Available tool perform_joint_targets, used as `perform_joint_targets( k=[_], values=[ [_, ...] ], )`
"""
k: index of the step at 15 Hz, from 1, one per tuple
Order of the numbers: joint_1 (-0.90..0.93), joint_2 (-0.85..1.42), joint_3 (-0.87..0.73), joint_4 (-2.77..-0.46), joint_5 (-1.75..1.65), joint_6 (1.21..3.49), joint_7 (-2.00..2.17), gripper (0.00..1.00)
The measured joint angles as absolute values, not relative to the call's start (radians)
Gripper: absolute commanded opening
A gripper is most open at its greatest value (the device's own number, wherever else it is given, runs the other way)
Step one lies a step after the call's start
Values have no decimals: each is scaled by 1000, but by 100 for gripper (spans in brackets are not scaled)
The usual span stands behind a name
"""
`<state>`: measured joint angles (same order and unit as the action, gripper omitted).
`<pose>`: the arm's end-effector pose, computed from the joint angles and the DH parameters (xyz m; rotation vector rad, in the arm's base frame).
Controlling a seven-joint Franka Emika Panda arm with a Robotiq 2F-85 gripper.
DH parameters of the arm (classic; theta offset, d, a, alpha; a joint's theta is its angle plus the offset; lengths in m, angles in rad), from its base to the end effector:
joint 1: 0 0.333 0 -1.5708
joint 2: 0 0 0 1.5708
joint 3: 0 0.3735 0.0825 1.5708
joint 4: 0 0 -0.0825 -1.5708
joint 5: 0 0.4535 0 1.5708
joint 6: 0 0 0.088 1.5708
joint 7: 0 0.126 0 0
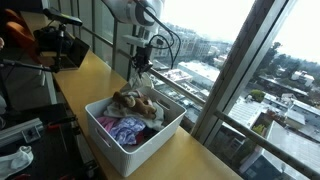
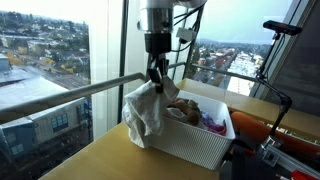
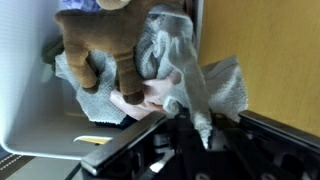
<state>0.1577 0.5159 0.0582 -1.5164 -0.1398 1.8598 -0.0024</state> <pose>0.7506 0.1445 0.3509 2.9872 0.3975 -0.2409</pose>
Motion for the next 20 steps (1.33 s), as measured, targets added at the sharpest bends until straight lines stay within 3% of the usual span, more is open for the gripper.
perform_joint_targets(
  k=[12, 20],
  values=[
    [51, 100, -7, -1849, -290, 1787, 42, 3],
    [36, 125, 14, -2048, -230, 1930, 63, 3]
  ],
)
